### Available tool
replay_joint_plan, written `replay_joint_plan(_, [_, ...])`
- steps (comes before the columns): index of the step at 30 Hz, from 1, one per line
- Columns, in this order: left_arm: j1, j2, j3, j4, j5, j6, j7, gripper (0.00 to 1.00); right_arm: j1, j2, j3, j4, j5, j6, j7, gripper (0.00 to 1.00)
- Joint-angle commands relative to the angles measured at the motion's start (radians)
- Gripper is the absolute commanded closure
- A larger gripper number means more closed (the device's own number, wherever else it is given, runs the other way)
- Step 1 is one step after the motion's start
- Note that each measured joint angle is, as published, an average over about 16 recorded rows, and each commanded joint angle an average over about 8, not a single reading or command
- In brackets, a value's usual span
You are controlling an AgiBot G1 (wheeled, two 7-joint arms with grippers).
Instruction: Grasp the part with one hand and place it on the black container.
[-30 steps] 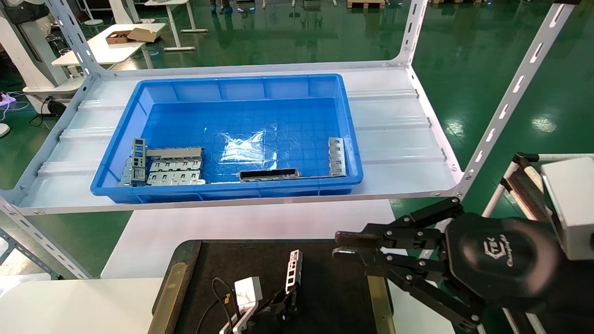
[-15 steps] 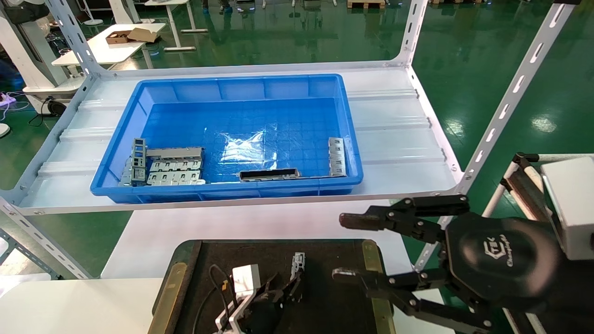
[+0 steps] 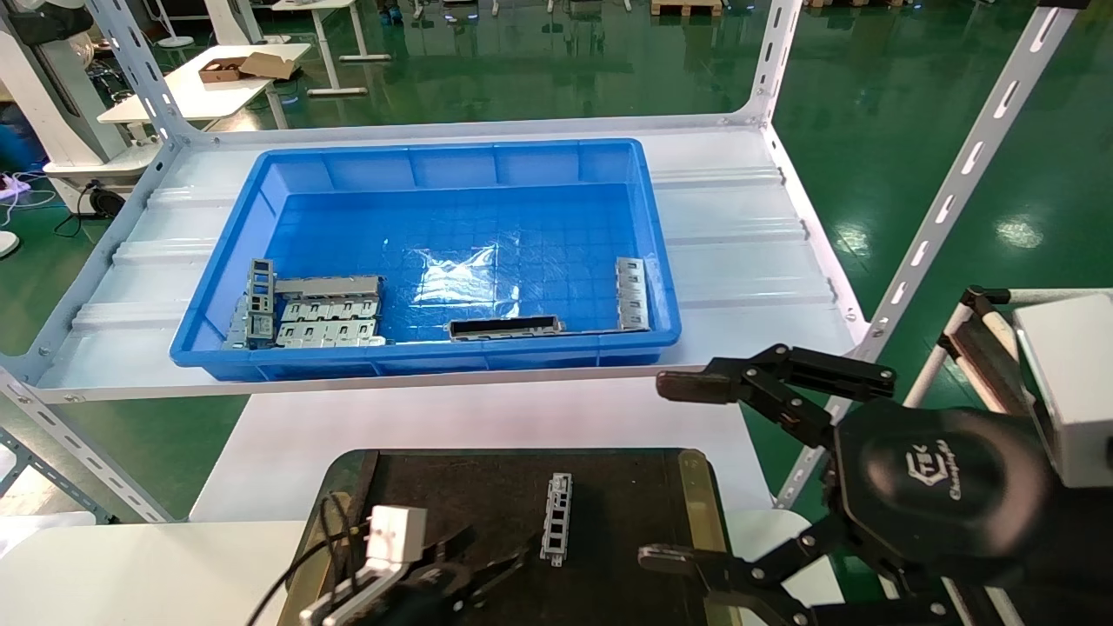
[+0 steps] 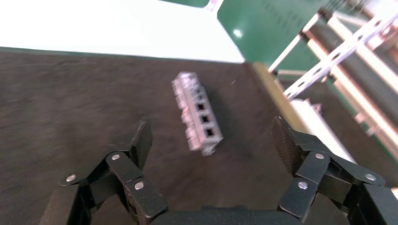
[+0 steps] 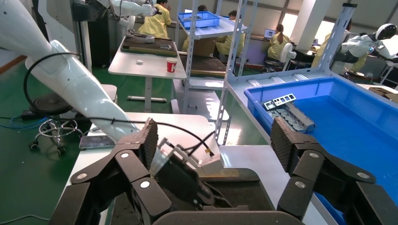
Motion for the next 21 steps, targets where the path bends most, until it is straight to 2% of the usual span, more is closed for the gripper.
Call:
replay_joint_plan(1, [0.003, -0.045, -0.003, -0.031, 0.012, 0.025, -0.01, 0.0, 0.0, 0.0, 0.0, 0.0, 0.0, 0.0, 0.0, 0.0])
replay_joint_plan(8, [-0.008, -0.135, -0.024, -0.043, 0.026, 0.126, -0.001, 0.0, 0.0, 0.0, 0.0, 0.0, 0.0, 0.0, 0.0, 0.0])
replay_joint_plan(13, [-0.024, -0.185, -0.055, -0.046, -0.007, 0.232, 0.054, 0.0, 0.0, 0.0, -0.001, 0.0, 0.001, 0.0, 0.0, 0.0])
replay_joint_plan(17, [-0.042, -0.226, -0.1, -0.046, -0.08, 0.368, 0.156, 0.0, 0.0, 0.0, -0.001, 0.0, 0.001, 0.0, 0.0, 0.0])
replay_joint_plan(21, [-0.049, -0.271, -0.167, -0.041, -0.202, 0.542, 0.313, 0.0, 0.0, 0.0, -0.001, 0.0, 0.001, 0.0, -0.001, 0.0])
